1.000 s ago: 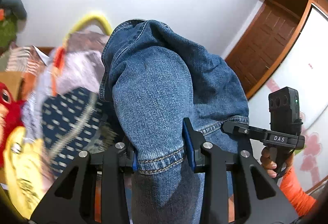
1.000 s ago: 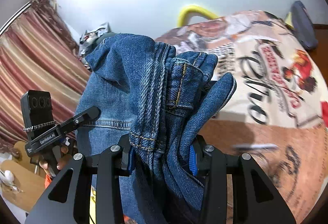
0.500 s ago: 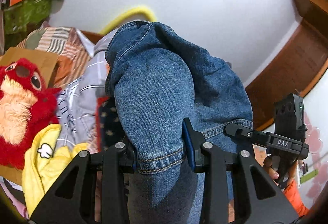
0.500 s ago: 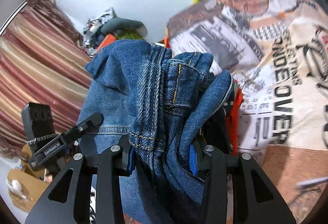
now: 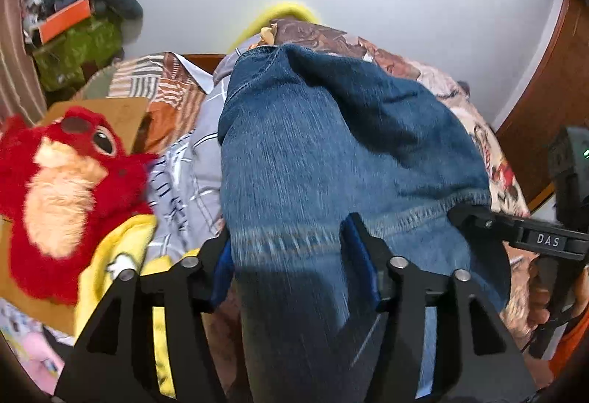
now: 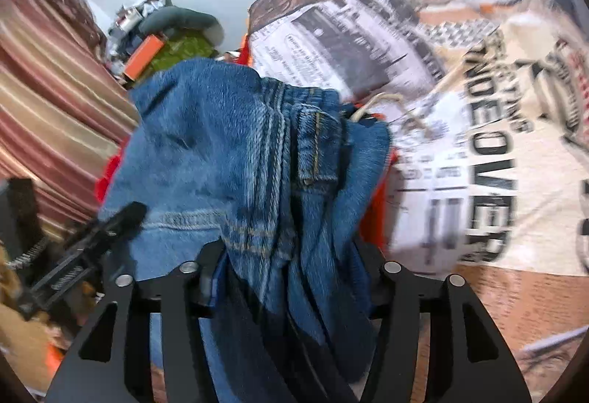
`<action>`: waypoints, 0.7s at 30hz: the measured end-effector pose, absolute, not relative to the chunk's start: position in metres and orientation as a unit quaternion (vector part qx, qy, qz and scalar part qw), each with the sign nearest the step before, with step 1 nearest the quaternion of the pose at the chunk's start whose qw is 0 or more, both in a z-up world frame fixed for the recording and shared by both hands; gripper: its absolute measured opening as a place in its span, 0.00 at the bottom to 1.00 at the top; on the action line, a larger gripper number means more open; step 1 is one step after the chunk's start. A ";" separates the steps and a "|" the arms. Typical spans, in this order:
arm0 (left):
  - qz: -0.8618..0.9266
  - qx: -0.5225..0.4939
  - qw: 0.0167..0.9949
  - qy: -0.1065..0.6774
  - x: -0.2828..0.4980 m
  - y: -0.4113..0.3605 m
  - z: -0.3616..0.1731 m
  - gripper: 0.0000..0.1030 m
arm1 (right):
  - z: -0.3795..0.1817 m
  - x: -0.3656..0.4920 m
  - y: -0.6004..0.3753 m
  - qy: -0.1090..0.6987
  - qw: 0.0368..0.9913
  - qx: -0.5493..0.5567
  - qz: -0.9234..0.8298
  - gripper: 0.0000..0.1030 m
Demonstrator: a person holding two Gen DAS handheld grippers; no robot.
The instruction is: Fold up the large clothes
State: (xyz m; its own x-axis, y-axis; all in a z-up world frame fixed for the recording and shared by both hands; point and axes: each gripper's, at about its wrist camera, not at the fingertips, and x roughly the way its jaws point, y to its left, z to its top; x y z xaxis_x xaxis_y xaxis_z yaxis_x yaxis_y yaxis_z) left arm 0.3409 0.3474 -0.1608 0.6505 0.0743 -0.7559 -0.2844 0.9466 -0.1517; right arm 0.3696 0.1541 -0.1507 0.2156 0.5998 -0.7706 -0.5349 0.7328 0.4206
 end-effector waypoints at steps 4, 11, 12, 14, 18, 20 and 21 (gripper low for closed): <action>0.116 -0.108 0.896 0.416 0.317 0.334 -0.156 0.66 | -0.140 0.348 0.139 0.494 0.798 -0.009 0.345 0.56; 0.119 -0.082 0.898 0.416 0.264 0.294 -0.133 0.66 | -0.104 0.297 0.100 0.456 0.825 -0.053 0.329 0.56; 0.118 -0.080 0.901 0.410 0.258 0.288 -0.126 0.66 | -0.094 0.288 0.094 0.447 0.829 -0.051 0.331 0.56; 0.111 -0.076 0.910 0.392 0.242 0.276 -0.106 0.66 | -0.075 0.274 0.086 0.425 0.840 -0.045 0.334 0.56; 0.104 -0.062 0.935 0.332 0.202 0.249 -0.053 0.66 | -0.025 0.243 0.069 0.360 0.865 -0.022 0.349 0.56; 0.098 -0.057 0.950 0.293 0.179 0.235 -0.022 0.66 | 0.003 0.223 0.059 0.321 0.876 -0.007 0.360 0.56; 0.096 -0.055 0.954 0.279 0.170 0.230 -0.013 0.66 | 0.014 0.213 0.055 0.303 0.881 -0.003 0.364 0.56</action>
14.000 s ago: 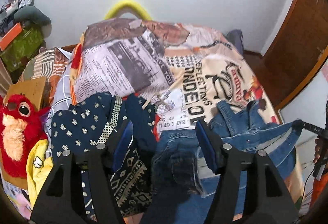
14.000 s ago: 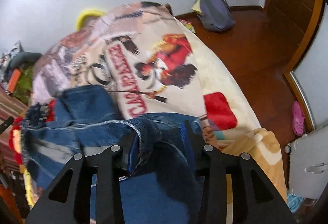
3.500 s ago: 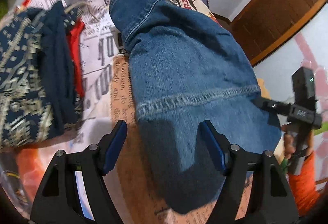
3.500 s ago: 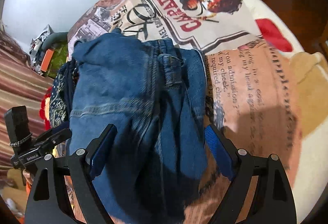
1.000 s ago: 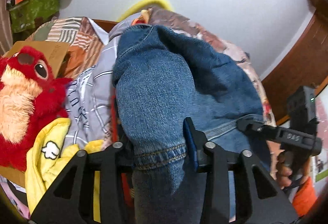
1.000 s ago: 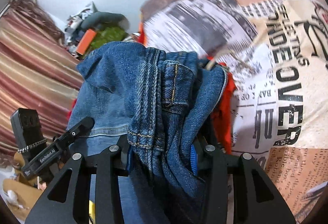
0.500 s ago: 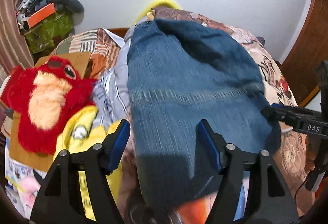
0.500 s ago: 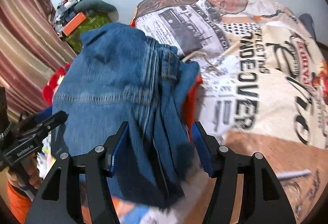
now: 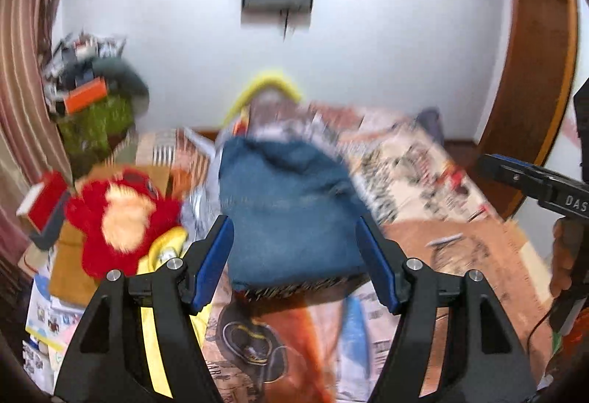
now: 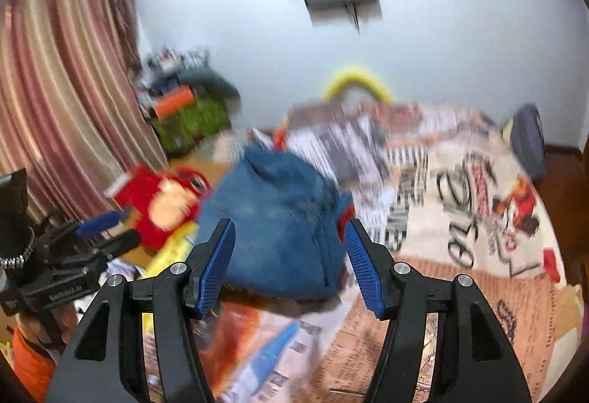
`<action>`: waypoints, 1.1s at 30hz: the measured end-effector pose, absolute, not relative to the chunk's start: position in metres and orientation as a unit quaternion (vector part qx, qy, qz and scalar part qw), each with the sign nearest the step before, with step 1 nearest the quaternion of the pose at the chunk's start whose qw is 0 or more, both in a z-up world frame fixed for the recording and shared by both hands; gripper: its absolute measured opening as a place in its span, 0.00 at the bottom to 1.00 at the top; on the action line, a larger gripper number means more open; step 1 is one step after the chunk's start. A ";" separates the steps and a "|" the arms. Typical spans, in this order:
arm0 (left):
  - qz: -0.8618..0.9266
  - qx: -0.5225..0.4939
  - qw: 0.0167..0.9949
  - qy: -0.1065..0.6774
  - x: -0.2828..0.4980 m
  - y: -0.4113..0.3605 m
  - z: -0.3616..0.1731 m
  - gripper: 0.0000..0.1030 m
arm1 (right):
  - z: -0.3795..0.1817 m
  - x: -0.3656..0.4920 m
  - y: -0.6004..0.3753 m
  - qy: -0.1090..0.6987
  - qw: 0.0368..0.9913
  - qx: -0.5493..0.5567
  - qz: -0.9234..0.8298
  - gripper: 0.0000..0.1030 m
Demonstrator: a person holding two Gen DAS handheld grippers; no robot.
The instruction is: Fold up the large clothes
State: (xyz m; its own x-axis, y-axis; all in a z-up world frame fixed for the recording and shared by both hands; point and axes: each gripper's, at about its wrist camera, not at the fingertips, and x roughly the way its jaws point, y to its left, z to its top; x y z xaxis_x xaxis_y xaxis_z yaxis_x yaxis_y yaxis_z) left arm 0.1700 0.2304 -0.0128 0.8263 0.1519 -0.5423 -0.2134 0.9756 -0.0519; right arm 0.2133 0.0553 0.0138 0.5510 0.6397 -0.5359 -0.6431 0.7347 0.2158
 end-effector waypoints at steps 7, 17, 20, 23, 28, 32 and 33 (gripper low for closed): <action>0.096 -0.024 0.982 0.163 0.094 0.183 0.048 0.66 | 0.067 0.138 0.034 0.187 0.904 0.013 0.383 0.56; 0.118 -0.017 0.991 0.065 0.019 0.149 0.059 0.66 | 0.076 0.078 0.013 0.095 0.926 0.023 0.364 0.61; 0.124 -0.013 0.990 0.059 0.011 0.143 0.054 0.67 | 0.073 0.070 0.008 0.076 0.937 0.024 0.341 0.83; 0.137 -0.022 0.989 0.057 0.007 0.144 0.051 0.85 | 0.073 0.066 0.008 0.064 0.944 0.017 0.323 1.00; 0.163 -0.032 0.985 0.053 0.001 0.147 0.048 0.99 | 0.071 0.065 0.015 0.064 0.948 0.000 0.311 1.00; 0.164 -0.041 0.984 0.059 0.000 0.151 0.045 0.99 | 0.065 0.067 0.016 0.079 0.947 -0.005 0.312 1.00; 0.165 -0.041 0.983 0.062 0.001 0.152 0.044 0.99 | 0.063 0.067 0.016 0.081 0.947 -0.005 0.312 1.00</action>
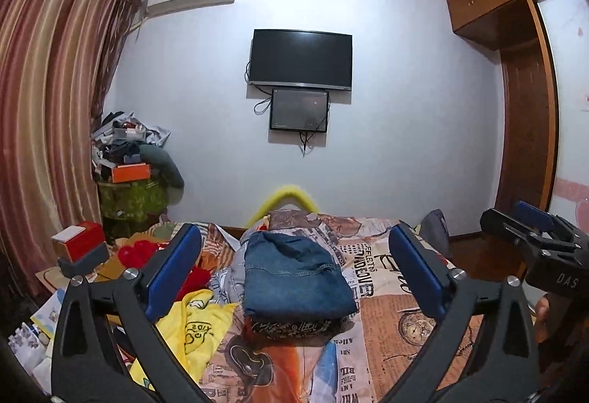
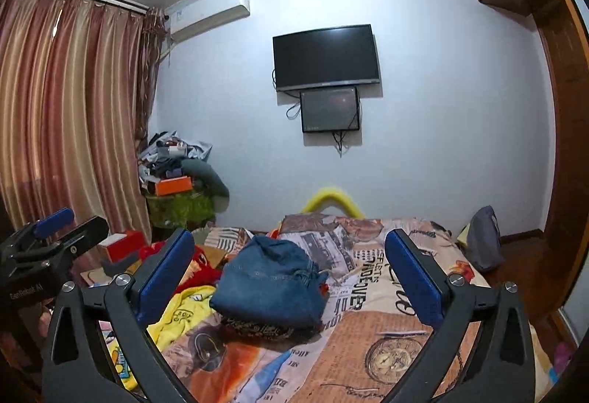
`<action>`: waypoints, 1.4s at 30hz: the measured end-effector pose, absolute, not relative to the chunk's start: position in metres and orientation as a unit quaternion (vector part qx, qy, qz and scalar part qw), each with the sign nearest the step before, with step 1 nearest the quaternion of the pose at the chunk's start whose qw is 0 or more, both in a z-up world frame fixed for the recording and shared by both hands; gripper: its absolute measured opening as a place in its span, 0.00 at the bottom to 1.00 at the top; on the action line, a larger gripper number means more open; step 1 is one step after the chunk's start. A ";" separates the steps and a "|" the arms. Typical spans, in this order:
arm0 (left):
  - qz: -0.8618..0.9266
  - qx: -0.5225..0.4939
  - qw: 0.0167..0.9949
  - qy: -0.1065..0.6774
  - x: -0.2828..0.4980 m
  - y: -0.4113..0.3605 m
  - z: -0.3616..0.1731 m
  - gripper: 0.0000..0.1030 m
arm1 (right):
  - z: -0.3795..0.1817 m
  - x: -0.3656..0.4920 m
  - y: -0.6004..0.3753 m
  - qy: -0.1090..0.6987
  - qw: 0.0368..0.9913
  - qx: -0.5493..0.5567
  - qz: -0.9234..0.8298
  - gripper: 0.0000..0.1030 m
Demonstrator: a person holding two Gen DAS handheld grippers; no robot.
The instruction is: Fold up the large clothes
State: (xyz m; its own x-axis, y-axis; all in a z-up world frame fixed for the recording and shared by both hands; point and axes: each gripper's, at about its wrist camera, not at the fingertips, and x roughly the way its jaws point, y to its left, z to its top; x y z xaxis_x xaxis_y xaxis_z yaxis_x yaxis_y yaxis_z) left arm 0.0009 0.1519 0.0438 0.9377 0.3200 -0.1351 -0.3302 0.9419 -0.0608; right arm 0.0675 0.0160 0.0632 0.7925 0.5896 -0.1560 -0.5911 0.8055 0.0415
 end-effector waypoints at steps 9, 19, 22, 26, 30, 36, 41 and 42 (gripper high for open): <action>0.164 -0.040 0.983 0.073 0.005 0.148 0.036 0.99 | 0.061 0.065 0.011 0.085 0.945 -0.004 0.317 1.00; 0.166 -0.039 0.982 0.080 0.007 0.148 0.033 0.99 | 0.058 0.063 0.010 0.089 0.944 -0.004 0.318 1.00; 0.167 -0.040 0.982 0.084 0.009 0.149 0.032 0.99 | 0.058 0.064 0.009 0.093 0.944 -0.004 0.317 1.00; 0.165 -0.044 0.981 0.089 0.012 0.149 0.031 0.99 | 0.058 0.065 0.007 0.095 0.944 -0.001 0.316 1.00; 0.164 -0.043 0.981 0.091 0.014 0.149 0.030 0.99 | 0.059 0.064 0.006 0.098 0.943 0.002 0.317 1.00; 0.157 -0.042 0.982 0.097 0.018 0.151 0.029 0.99 | 0.057 0.066 0.005 0.104 0.942 0.003 0.319 1.00; 0.157 -0.039 0.982 0.099 0.019 0.150 0.026 0.99 | 0.058 0.066 0.004 0.107 0.942 0.006 0.318 1.00; 0.156 -0.038 0.982 0.099 0.020 0.150 0.026 0.99 | 0.057 0.066 0.004 0.107 0.942 0.006 0.317 1.00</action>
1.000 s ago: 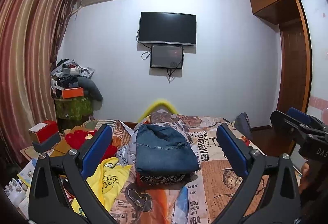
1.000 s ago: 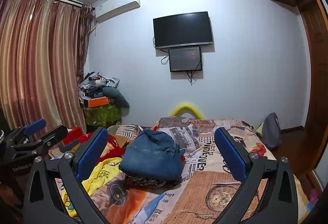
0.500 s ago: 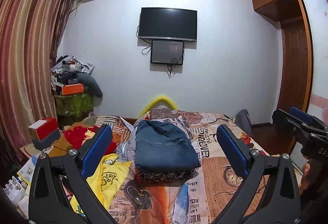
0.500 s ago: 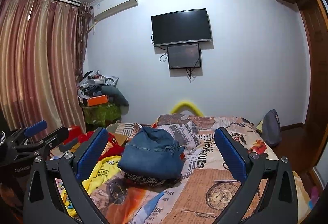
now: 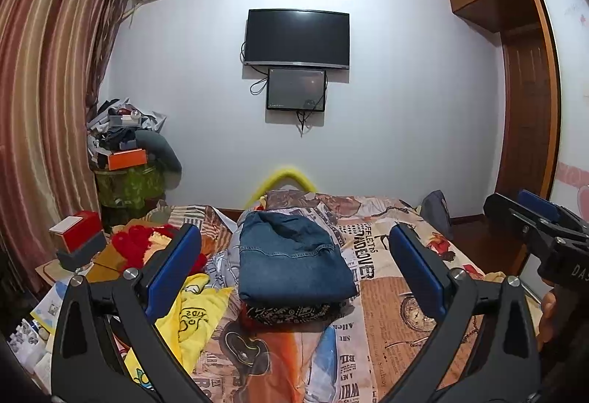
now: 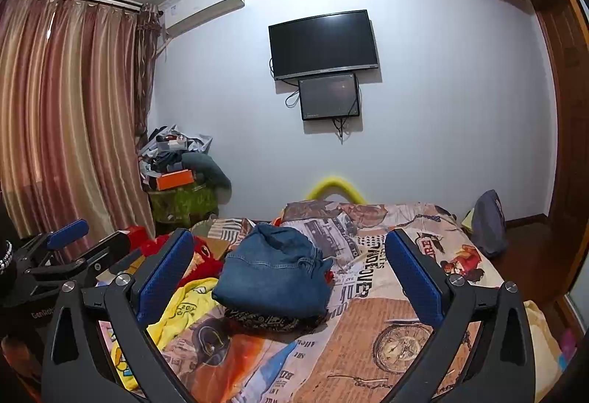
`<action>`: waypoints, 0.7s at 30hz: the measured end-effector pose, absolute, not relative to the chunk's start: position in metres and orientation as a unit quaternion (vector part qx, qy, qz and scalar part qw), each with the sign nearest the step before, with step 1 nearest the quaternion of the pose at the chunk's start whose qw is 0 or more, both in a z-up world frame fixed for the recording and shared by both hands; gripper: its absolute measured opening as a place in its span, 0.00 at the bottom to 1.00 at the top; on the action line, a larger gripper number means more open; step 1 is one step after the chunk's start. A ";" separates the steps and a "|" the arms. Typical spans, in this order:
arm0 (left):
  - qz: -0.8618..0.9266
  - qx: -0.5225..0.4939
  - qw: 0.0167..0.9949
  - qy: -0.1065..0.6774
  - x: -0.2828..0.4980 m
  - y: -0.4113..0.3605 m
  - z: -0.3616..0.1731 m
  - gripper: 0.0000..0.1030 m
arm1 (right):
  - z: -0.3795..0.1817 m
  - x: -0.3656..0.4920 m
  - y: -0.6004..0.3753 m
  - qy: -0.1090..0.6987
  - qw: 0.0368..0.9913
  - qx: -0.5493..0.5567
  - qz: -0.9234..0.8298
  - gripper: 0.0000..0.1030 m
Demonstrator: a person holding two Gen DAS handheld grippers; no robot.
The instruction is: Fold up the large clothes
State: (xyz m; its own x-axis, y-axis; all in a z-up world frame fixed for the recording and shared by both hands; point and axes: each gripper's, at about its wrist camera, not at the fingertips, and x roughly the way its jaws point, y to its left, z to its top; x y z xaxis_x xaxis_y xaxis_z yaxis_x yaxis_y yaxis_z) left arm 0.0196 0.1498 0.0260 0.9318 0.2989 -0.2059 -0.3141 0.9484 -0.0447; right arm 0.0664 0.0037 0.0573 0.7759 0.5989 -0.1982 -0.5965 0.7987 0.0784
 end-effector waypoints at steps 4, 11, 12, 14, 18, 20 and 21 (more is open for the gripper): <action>0.151 -0.040 0.982 0.102 0.021 0.151 0.025 0.99 | 0.058 0.068 0.003 0.108 0.943 0.004 0.314 1.00; 0.140 -0.051 0.983 0.107 0.022 0.155 0.024 0.99 | 0.059 0.068 0.002 0.110 0.943 0.010 0.313 1.00; 0.137 -0.053 0.983 0.109 0.022 0.155 0.024 0.99 | 0.059 0.068 0.002 0.110 0.943 0.010 0.314 1.00; 0.131 -0.057 0.983 0.112 0.022 0.157 0.024 0.99 | 0.059 0.068 0.002 0.110 0.943 0.007 0.313 1.00; 0.130 -0.059 0.983 0.111 0.021 0.158 0.023 0.99 | 0.059 0.068 0.002 0.110 0.944 0.006 0.312 1.00; 0.127 -0.060 0.984 0.114 0.021 0.158 0.022 0.99 | 0.060 0.068 0.002 0.108 0.944 0.007 0.311 1.00; 0.126 -0.060 0.984 0.115 0.022 0.158 0.023 0.99 | 0.060 0.068 0.003 0.108 0.944 0.006 0.310 1.00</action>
